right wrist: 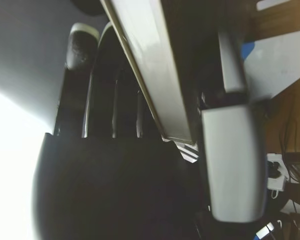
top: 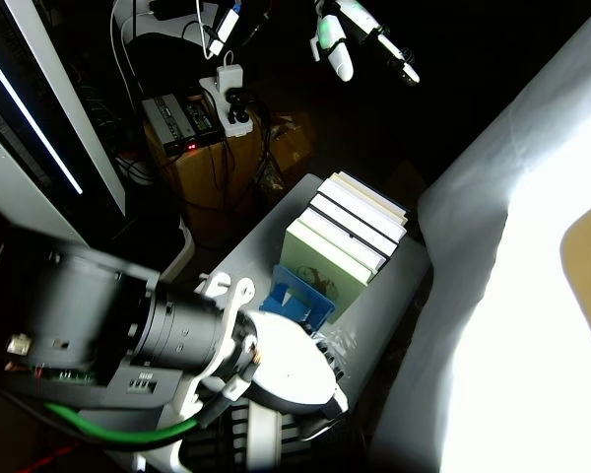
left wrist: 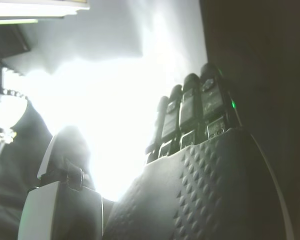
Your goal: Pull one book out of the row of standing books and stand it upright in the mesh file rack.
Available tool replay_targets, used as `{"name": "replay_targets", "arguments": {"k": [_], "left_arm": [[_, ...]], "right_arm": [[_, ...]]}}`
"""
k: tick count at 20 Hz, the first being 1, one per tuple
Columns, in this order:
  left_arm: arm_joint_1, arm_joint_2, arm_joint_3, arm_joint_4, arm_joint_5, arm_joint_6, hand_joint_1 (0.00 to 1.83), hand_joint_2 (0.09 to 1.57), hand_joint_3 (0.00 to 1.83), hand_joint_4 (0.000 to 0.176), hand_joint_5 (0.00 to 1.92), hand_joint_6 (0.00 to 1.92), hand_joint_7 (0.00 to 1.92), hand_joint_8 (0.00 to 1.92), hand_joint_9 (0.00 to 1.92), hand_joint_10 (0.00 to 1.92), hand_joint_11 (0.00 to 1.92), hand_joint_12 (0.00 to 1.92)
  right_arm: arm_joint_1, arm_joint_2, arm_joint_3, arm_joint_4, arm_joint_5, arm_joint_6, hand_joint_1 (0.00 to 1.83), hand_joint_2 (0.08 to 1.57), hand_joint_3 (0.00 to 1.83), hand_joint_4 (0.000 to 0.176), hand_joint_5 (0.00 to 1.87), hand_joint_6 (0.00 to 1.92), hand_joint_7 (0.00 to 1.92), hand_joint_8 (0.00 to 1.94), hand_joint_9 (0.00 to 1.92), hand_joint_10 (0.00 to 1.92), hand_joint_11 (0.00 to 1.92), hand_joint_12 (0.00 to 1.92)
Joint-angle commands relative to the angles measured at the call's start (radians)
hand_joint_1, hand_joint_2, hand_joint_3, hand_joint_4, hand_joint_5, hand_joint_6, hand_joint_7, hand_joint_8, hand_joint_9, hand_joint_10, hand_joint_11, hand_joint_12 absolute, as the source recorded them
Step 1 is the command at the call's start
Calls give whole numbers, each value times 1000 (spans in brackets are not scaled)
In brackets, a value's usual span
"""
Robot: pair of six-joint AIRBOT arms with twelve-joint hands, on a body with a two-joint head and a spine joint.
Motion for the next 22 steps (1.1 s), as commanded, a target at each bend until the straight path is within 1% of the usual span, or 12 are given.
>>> {"name": "replay_targets", "arguments": {"k": [1,4,6,9,12,15,20,22], "left_arm": [[-5,1,10,-24,-122,-5,360,1341,0,0,0,0,0,0,0,0,0,0],[-5,0,11,-24,-121,-5,361,1341,0,0,0,0,0,0,0,0,0,0],[-5,0,12,-24,-122,-5,331,1344,1,0,0,0,0,0,0,0,0,0],[-5,-2,12,-24,-121,-5,340,1345,1,0,0,0,0,0,0,0,0,0],[-5,-2,12,-24,-120,-5,346,1344,0,0,0,0,0,0,0,0,0,0],[-5,-2,13,-24,-120,-5,358,1343,0,0,0,0,0,0,0,0,0,0],[-5,-3,14,-23,-121,-5,370,1342,0,0,0,0,0,0,0,0,0,0],[-5,-4,14,-23,-120,-5,347,1340,0,0,0,0,0,0,0,0,0,0]], "right_arm": [[2,15,10,-6,-87,4,549,1395,9,0,277,1148,296,1054,154,1526,115,1921],[-20,13,15,-6,-90,6,548,1395,8,0,277,1146,297,1051,154,1526,114,1921],[-39,3,26,-6,-91,9,548,1395,8,0,278,1145,297,1050,154,1526,113,1921],[-45,-3,37,-8,-91,9,548,1396,7,0,278,1144,298,1048,154,1526,113,1921],[-40,-2,35,-29,-99,30,548,1396,7,0,279,1143,299,1047,154,1526,113,1921],[-14,3,29,-43,-104,32,548,1396,6,0,279,1142,299,1045,154,1526,113,1921],[-3,-9,42,-110,-98,37,548,1397,6,0,279,1141,300,1044,154,1526,113,1921],[-3,-9,46,-139,-93,61,548,1397,5,0,280,1141,300,1043,154,1526,113,1921]]}}
